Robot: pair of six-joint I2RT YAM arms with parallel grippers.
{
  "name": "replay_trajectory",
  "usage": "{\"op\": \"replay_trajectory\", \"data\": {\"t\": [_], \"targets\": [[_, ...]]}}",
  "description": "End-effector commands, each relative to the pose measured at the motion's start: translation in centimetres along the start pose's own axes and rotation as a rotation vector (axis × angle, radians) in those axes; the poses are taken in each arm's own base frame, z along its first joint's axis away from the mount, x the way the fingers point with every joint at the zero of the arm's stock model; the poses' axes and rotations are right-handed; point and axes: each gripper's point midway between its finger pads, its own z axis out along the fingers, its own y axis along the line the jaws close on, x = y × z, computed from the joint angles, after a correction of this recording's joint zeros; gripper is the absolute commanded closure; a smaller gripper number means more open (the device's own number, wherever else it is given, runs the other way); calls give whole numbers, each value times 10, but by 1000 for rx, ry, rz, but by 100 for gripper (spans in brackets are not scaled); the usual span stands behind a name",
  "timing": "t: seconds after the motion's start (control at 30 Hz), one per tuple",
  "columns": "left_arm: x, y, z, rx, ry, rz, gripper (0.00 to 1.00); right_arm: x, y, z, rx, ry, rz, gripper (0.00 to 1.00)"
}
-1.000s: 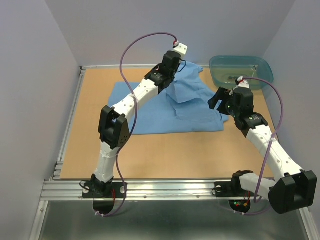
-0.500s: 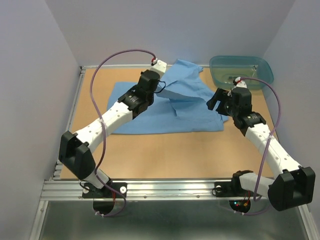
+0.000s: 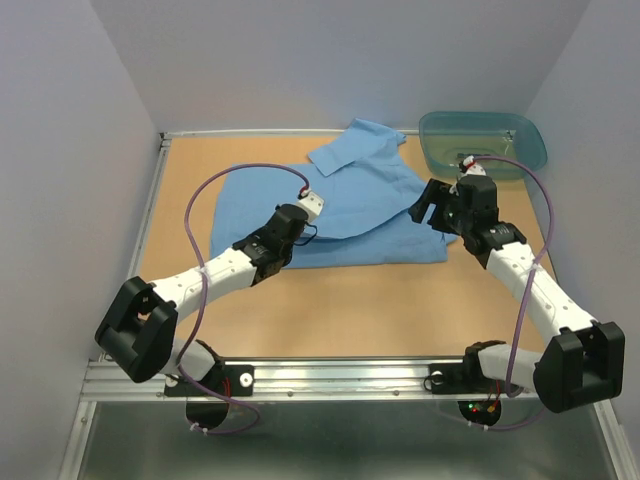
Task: Fold and stack the long sleeve shirts
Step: Fold the shirt
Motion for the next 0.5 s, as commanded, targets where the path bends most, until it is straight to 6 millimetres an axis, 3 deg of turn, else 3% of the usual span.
{"op": "replay_trajectory", "data": {"t": [0.0, 0.2, 0.33, 0.47], "targets": [[-18, 20, -9, -79, -90, -29, 98, -3, 3, 4, -32, -22, 5, 17], [0, 27, -12, -160, -48, 31, 98, 0, 3, 6, -38, -12, 4, 17], [-30, 34, -22, -167, -178, 16, 91, 0, 4, 9, -38, -12, 6, 17], [-80, 50, -17, -241, -282, 45, 88, 1, 3, 15, -33, -2, 8, 17]]}}
